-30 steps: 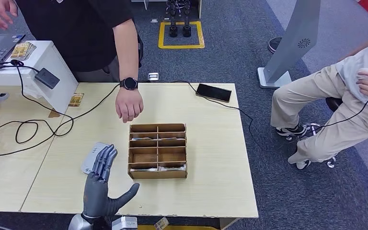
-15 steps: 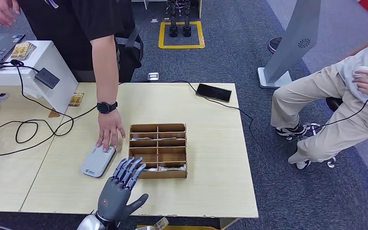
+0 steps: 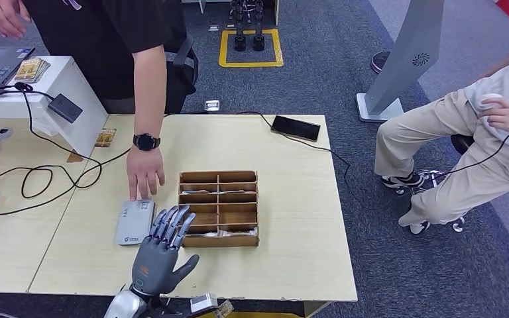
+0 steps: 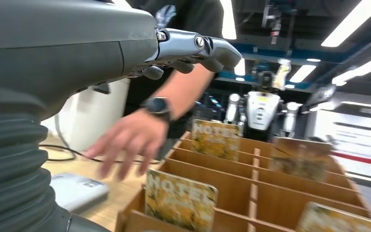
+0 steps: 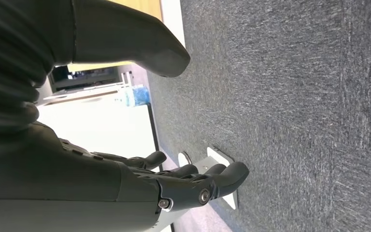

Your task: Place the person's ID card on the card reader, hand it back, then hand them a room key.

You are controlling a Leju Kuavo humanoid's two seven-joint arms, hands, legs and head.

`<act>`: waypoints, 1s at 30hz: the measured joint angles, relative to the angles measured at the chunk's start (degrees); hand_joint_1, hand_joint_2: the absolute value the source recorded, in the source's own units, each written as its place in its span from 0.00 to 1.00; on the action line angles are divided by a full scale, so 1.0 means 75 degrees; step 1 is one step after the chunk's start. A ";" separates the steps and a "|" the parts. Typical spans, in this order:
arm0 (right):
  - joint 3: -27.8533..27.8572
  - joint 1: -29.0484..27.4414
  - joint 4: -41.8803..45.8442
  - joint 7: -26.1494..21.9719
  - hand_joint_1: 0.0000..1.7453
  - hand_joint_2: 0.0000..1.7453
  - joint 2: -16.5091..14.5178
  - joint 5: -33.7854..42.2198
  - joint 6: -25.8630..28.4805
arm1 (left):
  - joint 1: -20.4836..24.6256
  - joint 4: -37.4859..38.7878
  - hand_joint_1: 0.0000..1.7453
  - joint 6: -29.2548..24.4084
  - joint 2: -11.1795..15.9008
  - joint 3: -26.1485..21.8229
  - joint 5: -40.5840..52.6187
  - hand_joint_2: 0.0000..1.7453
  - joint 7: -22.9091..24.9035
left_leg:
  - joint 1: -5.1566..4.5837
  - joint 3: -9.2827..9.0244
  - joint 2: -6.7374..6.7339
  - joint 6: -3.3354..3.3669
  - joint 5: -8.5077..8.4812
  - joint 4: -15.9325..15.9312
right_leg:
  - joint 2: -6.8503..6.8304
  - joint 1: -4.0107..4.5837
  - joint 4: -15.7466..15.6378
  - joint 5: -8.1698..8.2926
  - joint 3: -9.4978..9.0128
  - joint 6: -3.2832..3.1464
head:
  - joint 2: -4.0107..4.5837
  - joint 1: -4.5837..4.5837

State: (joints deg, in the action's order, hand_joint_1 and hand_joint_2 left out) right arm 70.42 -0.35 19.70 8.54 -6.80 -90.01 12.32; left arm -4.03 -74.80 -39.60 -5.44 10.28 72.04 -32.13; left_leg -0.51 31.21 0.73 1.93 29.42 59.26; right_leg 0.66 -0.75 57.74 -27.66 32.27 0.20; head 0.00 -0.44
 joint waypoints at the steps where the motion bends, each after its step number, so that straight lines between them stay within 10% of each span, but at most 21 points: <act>1: 0.0000 0.0000 -0.0003 0.0004 0.00 1.00 0.0000 0.0000 0.0001 | 0.0005 -0.0034 0.00 0.0000 -0.0070 -0.0104 0.0148 1.00 0.0060 | 0.0000 0.0000 0.0000 0.0000 0.0000 0.0000 | 0.0000 0.0000 0.0000 0.0000 0.0000 0.0000 | 0.0000 -0.0001; 13: -0.0060 0.0003 -0.0077 0.0028 0.00 1.00 0.0018 0.0000 0.0001 | 0.0064 -0.0521 0.00 -0.0002 -0.0138 -0.0271 0.1590 1.00 0.1982 | 0.0001 -0.0001 0.0000 0.0000 0.0000 0.0000 | 0.0000 0.0001 0.0000 0.0000 0.0000 0.0000 | 0.0000 -0.0001; 30: -0.0149 0.0009 -0.0166 0.0007 0.00 1.00 0.0029 0.0000 0.0031 | 0.0110 -0.0553 0.00 -0.0003 0.0133 0.0051 0.0995 1.00 0.1307 | 0.0001 -0.0001 0.0000 0.0000 0.0000 0.0000 | 0.0001 0.0001 0.0000 0.0000 0.0000 0.0000 | 0.0000 -0.0001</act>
State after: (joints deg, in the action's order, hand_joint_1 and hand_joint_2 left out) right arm 69.30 -0.28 18.45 8.59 -6.58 -90.01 12.55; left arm -3.21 -78.95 -39.63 -4.44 10.67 79.50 -22.32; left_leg -0.51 31.20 0.73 1.93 29.42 59.26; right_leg 0.66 -0.75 57.74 -27.66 32.27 0.20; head 0.00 -0.45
